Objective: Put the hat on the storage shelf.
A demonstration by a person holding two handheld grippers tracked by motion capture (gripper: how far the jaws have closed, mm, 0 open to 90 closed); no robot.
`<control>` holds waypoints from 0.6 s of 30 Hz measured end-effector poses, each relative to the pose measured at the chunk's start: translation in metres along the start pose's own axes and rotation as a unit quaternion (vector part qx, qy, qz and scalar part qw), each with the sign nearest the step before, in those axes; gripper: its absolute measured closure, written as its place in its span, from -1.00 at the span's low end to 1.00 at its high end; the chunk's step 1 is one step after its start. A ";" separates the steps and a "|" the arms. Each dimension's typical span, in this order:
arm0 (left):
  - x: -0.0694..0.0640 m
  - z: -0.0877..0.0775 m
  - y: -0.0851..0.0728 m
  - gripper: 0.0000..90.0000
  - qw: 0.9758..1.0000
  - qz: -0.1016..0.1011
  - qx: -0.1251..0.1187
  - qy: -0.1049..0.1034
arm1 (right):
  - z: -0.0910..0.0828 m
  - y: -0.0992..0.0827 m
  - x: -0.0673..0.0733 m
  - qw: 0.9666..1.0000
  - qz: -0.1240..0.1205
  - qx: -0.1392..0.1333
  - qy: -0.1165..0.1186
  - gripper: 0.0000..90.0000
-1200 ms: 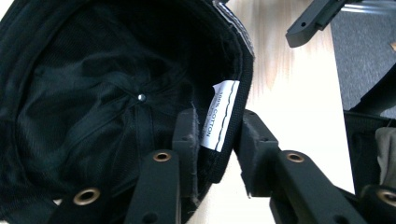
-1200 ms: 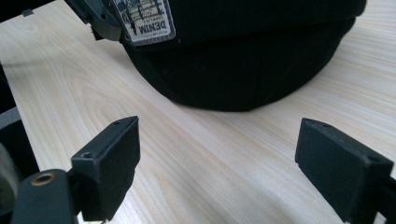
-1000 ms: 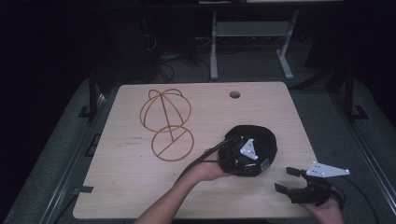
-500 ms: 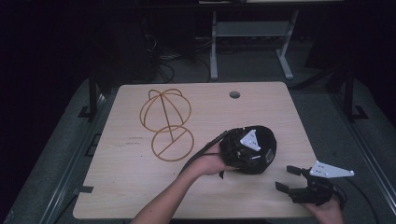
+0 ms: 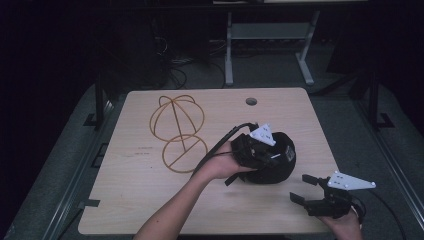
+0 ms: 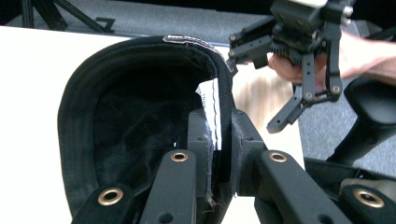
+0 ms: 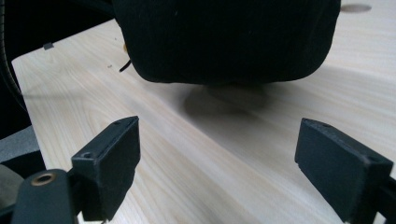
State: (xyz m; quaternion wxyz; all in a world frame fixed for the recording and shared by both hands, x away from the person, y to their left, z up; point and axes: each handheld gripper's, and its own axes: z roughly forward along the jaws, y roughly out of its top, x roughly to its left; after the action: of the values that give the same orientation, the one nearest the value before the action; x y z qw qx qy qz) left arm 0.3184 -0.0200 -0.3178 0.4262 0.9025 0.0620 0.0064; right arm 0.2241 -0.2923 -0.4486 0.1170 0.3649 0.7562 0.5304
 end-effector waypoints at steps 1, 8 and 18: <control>0.002 -0.002 0.001 0.80 1.000 -0.004 -0.006 -0.002 | 0.000 0.002 0.001 1.000 0.000 -0.005 0.002 -0.69; 0.010 -0.021 0.005 0.80 0.998 -0.040 -0.052 -0.026 | -0.003 0.013 0.007 1.000 -0.016 -0.026 -0.002 -0.69; 0.001 -0.034 0.014 0.80 0.997 -0.029 -0.057 -0.034 | -0.008 0.032 0.010 0.998 -0.040 -0.054 -0.012 -0.68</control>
State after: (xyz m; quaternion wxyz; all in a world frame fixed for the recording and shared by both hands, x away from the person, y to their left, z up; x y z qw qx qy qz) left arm 0.3186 -0.0024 -0.2851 0.4790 0.8742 0.0732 -0.0330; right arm 0.2262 -0.2861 -0.4151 0.1668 0.3343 0.7386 0.5611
